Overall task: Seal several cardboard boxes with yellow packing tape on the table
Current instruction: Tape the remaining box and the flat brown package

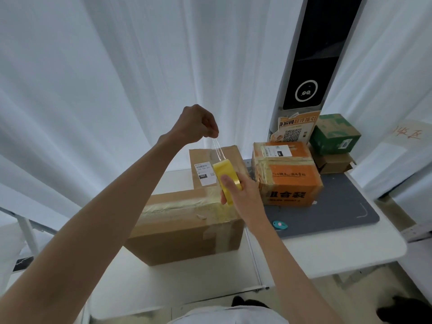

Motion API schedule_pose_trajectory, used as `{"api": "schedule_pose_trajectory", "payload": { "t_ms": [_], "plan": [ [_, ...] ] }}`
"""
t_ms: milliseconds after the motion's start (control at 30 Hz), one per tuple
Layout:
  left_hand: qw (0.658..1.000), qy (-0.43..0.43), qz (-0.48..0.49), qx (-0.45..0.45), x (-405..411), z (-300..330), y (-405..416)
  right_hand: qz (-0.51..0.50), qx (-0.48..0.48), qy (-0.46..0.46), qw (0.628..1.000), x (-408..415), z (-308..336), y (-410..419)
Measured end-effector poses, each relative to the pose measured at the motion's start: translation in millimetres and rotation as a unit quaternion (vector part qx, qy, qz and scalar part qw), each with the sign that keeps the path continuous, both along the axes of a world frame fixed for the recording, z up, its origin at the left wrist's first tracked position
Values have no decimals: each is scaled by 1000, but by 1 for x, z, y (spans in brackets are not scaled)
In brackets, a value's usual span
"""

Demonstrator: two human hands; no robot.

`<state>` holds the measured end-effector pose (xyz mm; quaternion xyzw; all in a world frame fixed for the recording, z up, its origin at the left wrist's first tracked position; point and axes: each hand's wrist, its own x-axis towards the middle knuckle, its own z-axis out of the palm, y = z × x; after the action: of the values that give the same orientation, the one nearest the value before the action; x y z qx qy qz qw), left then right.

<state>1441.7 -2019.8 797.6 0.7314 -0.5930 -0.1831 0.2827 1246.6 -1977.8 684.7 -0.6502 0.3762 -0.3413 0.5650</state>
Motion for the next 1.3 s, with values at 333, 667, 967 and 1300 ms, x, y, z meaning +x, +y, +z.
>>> {"api": "schedule_pose_trajectory", "payload": {
  "t_ms": [333, 667, 967, 1300],
  "plan": [
    [998, 15, -59, -12, -16, -1, 5, -102, 125, 46, 986, -28, -1, 53],
    [993, 25, -69, 89, -18, -91, 18, -56, 302, 82, 948, -48, -59, 86],
    [990, 43, -67, 118, -5, -139, 29, -27, 310, 155, 937, -37, -85, 98],
    [988, 51, -54, 133, -2, -157, 20, -31, 294, 172, 940, -35, -86, 97]
  ]
}}
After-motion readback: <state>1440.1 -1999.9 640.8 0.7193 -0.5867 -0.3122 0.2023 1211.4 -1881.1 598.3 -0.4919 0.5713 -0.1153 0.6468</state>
